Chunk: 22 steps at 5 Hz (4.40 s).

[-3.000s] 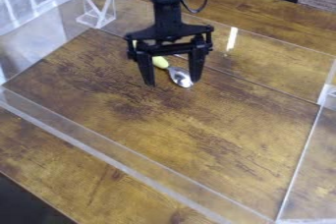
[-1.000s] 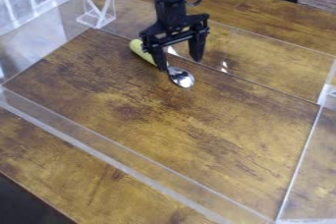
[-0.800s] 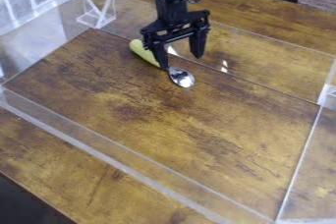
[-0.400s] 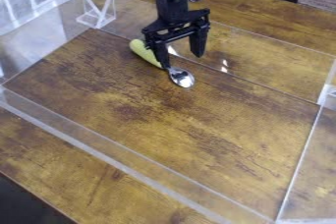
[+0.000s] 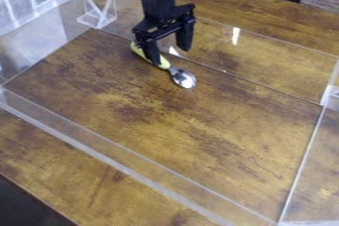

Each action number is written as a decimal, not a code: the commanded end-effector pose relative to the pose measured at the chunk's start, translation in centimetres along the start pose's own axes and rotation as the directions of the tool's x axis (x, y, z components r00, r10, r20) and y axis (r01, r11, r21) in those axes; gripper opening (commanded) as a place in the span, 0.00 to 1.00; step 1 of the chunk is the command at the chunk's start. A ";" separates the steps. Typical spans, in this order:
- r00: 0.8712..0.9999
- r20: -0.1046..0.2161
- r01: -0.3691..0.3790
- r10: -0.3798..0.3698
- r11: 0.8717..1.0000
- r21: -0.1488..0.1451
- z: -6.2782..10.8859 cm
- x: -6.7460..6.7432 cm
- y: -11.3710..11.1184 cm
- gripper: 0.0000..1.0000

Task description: Move the green spoon to the right

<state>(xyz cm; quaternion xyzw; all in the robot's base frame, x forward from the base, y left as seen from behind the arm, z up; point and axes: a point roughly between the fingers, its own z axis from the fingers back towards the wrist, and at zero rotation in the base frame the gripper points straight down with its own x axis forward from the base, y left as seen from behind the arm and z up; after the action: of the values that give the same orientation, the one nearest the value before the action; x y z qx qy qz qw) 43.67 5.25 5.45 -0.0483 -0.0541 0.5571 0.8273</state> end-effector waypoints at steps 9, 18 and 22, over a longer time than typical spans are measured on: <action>0.992 0.045 -0.120 0.118 0.992 0.041 0.5 3.0 0.9 0.00; 0.990 0.006 -0.141 0.141 0.988 0.069 1.4 1.2 0.3 0.00; 0.996 0.058 -0.078 0.073 0.993 0.090 0.7 1.0 -0.9 0.00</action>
<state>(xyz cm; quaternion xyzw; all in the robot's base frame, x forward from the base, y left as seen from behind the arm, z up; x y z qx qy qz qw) 43.78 6.54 3.34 0.0212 -0.0131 0.5998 0.7997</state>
